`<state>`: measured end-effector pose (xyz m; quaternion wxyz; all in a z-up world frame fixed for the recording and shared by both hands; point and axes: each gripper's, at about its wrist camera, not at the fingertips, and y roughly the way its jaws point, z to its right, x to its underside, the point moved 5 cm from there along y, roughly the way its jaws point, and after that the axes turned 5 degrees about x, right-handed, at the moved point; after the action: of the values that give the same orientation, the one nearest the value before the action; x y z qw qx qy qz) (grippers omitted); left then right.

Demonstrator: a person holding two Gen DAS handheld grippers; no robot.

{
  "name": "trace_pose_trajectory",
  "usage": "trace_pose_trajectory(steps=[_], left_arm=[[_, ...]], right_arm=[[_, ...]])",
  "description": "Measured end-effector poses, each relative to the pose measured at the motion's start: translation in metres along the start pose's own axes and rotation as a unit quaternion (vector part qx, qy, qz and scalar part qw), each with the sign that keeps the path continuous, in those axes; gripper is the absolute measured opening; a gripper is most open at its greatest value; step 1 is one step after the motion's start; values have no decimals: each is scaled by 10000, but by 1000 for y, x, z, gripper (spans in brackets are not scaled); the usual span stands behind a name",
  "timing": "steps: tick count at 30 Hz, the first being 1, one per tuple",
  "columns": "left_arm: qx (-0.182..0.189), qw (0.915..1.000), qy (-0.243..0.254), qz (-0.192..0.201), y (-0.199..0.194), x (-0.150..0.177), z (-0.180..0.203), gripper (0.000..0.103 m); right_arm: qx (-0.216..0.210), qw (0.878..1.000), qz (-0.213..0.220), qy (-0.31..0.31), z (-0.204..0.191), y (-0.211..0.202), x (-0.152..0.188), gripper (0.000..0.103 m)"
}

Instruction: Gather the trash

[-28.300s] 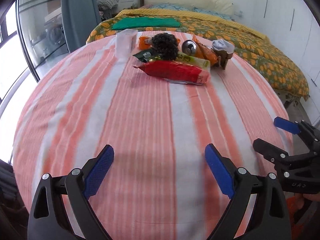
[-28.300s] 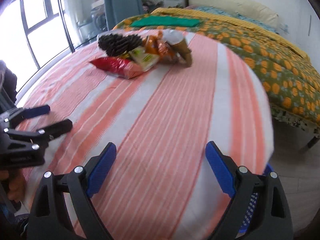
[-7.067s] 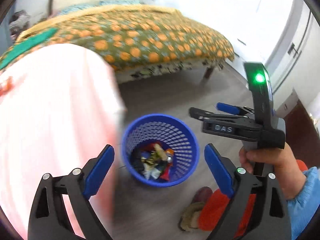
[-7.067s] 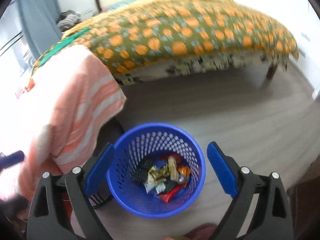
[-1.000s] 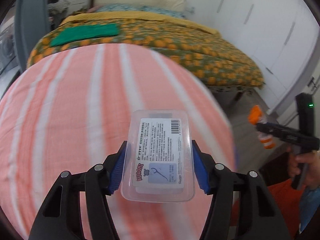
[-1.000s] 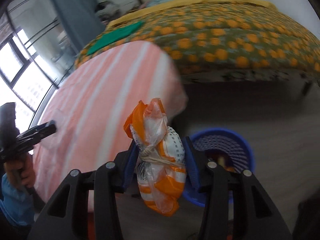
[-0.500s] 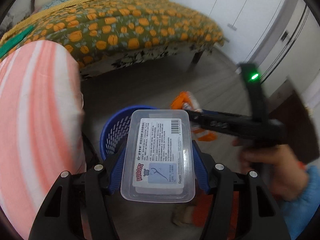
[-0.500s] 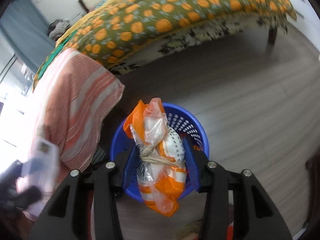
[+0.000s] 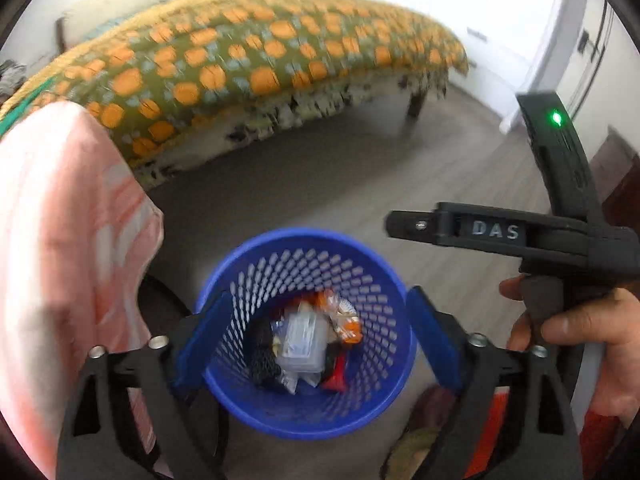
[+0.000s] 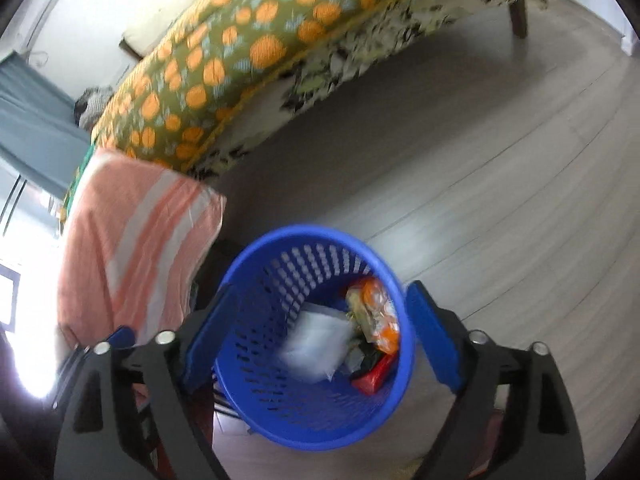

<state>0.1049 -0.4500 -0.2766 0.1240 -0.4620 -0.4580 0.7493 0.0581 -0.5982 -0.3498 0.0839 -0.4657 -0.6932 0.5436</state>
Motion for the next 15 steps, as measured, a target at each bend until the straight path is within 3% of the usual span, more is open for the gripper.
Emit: trace_pose_trajectory(steps=[2, 5, 7, 10, 12, 15], left_arm=[[-241, 9992, -131, 296, -21, -2, -2, 95], [-246, 9974, -366, 570, -53, 1, 0, 98], [-205, 9977, -354, 538, -68, 7, 5, 98], [-431, 9978, -82, 497, -89, 18, 16, 98], [-469, 9966, -84, 669, -106, 24, 20, 98], [-1017, 9920, -57, 749, -122, 32, 25, 98]], right_arm=[[288, 9991, 265, -163, -2, -21, -4, 99], [811, 9950, 466, -337, -3, -52, 1, 99], [1011, 9918, 606, -485, -6, -78, 10, 98], [1273, 9834, 919, -909, -14, -112, 31, 98], [1248, 9794, 1128, -1115, -22, -133, 47, 98], [1036, 9782, 1319, -1222, -32, -154, 66, 99]])
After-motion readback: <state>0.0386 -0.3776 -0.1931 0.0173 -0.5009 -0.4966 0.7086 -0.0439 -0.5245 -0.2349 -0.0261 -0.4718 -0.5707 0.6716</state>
